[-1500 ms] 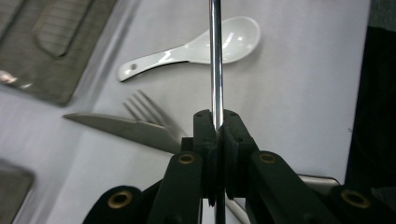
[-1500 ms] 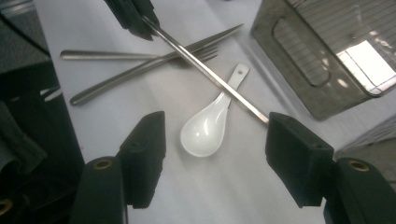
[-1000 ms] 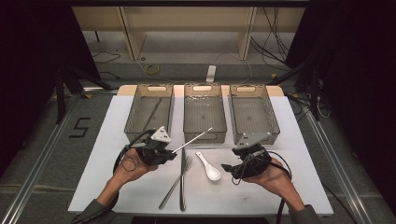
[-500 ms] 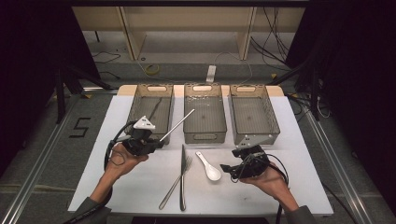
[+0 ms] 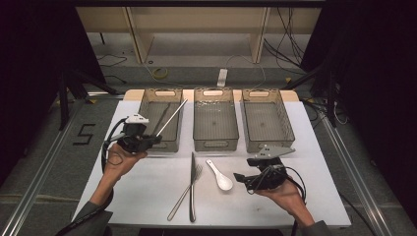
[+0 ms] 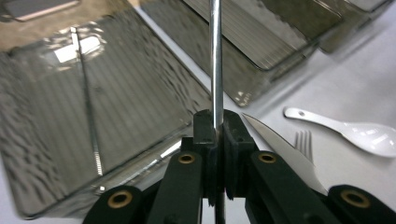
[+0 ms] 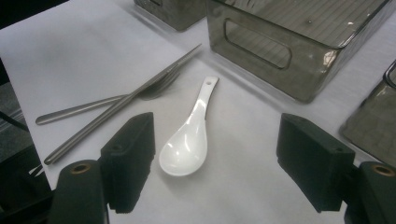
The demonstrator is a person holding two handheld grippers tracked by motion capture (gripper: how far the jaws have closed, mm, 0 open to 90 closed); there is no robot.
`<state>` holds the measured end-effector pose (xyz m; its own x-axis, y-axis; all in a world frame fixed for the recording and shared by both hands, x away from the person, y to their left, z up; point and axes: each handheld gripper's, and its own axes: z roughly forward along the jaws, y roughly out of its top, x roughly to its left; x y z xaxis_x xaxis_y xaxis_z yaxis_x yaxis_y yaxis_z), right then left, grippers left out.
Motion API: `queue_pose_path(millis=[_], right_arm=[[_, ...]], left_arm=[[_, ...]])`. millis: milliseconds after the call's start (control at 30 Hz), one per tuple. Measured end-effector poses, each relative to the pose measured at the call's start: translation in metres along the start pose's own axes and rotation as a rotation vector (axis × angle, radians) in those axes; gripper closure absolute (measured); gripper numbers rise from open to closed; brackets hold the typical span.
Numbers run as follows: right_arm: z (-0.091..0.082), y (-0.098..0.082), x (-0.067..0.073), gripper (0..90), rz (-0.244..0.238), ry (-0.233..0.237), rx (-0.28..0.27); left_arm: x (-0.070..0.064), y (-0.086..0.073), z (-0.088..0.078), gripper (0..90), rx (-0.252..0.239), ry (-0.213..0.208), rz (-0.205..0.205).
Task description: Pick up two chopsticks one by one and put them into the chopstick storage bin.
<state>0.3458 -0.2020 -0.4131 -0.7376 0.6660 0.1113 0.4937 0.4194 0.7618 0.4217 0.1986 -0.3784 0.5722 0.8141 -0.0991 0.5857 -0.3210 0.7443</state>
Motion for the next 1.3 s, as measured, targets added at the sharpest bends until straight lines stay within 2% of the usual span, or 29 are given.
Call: queue_pose_path(millis=[167, 400, 700, 833, 1033, 1300], right_arm=[[-0.004, -0.004, 0.0, 29.1, 0.015, -0.007, -0.018], [-0.007, -0.01, -0.001, 28.7, 0.028, -0.012, -0.03], [-0.007, -0.014, 0.0, 28.7, 0.026, -0.009, -0.023], [-0.007, -0.014, 0.001, 28.8, 0.022, -0.01, -0.021], [-0.007, -0.015, 0.002, 28.8, 0.017, -0.006, -0.017], [-0.006, -0.016, 0.003, 28.7, 0.013, 0.006, -0.014]], left_arm=[[0.013, 0.008, 0.001, 85.4, -0.019, 0.025, -0.039], [0.028, 0.015, 0.009, 85.4, -0.026, 0.058, -0.082], [0.044, 0.031, 0.02, 85.4, -0.009, 0.093, -0.104], [0.053, 0.037, 0.028, 85.3, 0.002, 0.101, -0.128], [0.067, 0.041, 0.04, 85.3, 0.013, 0.118, -0.16], [0.076, 0.042, 0.057, 85.2, 0.04, 0.135, -0.193]])
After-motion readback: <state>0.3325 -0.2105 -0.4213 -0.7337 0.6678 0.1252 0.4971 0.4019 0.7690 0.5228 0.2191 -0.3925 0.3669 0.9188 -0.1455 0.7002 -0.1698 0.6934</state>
